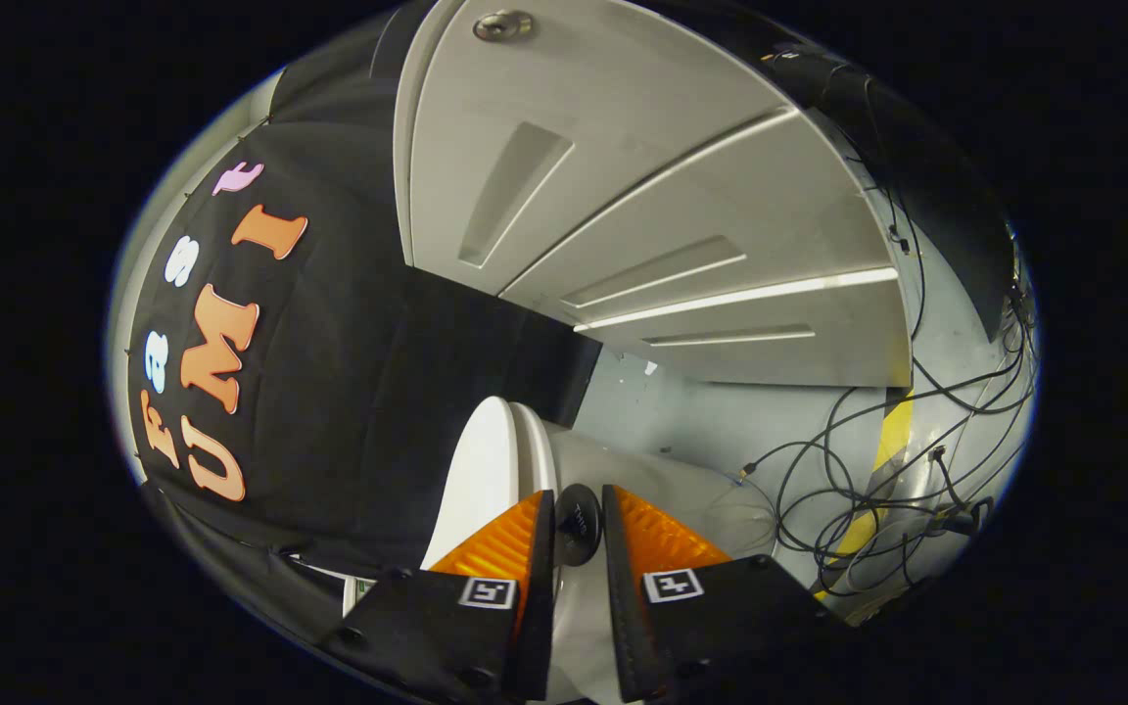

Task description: Open the toilet lid.

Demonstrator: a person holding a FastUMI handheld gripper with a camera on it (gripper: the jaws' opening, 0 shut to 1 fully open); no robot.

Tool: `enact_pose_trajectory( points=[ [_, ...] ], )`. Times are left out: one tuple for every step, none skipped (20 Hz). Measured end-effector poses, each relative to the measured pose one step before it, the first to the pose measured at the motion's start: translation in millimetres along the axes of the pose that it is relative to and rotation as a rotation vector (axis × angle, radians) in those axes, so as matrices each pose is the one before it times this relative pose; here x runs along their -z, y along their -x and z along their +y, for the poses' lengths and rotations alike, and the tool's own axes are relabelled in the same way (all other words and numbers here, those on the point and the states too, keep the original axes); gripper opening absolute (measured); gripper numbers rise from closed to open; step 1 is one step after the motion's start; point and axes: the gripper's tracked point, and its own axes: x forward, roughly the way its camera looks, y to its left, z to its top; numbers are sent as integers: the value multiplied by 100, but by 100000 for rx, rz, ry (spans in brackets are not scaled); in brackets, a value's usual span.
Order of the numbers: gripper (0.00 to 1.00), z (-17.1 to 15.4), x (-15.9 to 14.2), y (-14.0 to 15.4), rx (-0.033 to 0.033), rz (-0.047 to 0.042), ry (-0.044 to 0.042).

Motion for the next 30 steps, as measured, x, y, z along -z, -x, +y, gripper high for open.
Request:
enact_pose_trajectory(
  points=[
    [28, 106, -194, -208, -1907, 84, -1741],
    [28, -307, 385, -402, -824, 1214, -1880],
    [22, 182, -358, 1053, -1914, 1696, -2014],
    [22, 302, -6, -281, -4176, 1562, -1800],
    [13, 216, -252, 13, -2571, -266, -2263],
    [10, -60, 29, -185, -685, -9, 76],
    [8, -67, -10, 190, 63, -512, 1052],
    [8, 161, 39, 11, 908, -542, 1344],
    [8, 100, -77, -72, 1636, -281, 1077],
    [8, 120, -2, -18, 1711, 275, 606],
    [8, 108, 86, 26, 1274, 1105, -396],
    [8, 269, -18, 103, -184, 743, 27],
    [8, -66, 149, 45, 1064, 323, 592],
    [8, 213, -7, 225, 834, -440, 1036],
    [8, 237, 66, 294, 1023, -158, 2615],
    [8, 390, -14, 300, 730, -658, 2831],
    [8, 581, -240, 103, 130, -1089, 2612],
    [8, 725, -254, 216, -76, -2078, 3123],
    [8, 685, -401, 19, 7, -2478, 3929],
    [8, 952, -372, 290, -320, -2202, 4525],
    [8, 899, -554, -56, -598, -2901, 3718],
    [7, 911, -749, -43, -948, -3692, 3529],
    [8, 1045, -929, -294, -1253, -3392, 3774],
    [8, 866, -562, 0, -1000, -3196, 4216],
    [8, 707, -264, 130, -907, -656, 4317],
    [7, 669, -273, 104, -784, -602, 2627],
    [8, 793, -372, 40, -269, -474, 1391],
    [8, 610, -802, -365, 607, -1981, 2119],
    [7, 898, -401, 259, 36, -415, 4307],
    [7, 794, -282, 27, -637, -840, 6166]
  ],
)
